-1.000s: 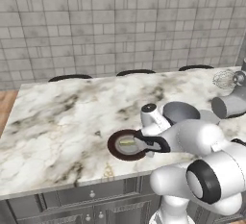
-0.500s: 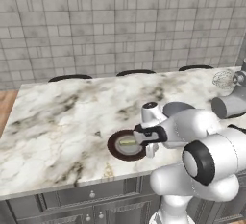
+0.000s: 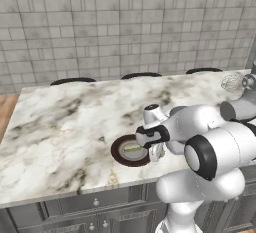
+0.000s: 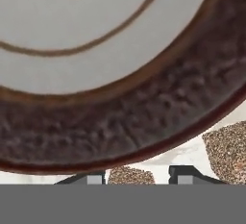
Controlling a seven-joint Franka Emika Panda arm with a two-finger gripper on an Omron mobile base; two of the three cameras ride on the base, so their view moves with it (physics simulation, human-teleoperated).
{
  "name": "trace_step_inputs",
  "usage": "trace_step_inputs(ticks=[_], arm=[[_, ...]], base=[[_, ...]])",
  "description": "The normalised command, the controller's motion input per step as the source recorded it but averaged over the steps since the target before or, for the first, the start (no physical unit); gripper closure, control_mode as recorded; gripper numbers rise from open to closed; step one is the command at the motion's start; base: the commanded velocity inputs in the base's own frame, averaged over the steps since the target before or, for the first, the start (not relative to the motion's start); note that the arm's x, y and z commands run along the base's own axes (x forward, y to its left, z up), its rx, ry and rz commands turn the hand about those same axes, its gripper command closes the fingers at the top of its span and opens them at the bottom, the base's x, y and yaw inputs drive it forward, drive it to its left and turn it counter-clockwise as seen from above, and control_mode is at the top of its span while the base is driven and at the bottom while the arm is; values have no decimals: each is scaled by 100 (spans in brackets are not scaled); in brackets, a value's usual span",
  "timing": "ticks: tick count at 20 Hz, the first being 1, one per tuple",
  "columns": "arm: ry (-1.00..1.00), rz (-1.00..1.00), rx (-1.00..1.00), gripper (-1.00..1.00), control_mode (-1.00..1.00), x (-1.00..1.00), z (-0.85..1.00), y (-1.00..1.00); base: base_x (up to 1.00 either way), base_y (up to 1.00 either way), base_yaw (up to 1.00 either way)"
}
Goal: Add butter and sugar cubes to the stand mixer bowl and then turn on the stand mixer to begin making frosting.
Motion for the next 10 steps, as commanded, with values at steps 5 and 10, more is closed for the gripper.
trace_step_inputs(ticks=[5, 10], arm=[[0, -7, 3, 100, -100, -4, 12, -35], [0, -1, 7, 100, -100, -21, 90, -12]], base=[[0, 0, 0], [0, 0, 0]])
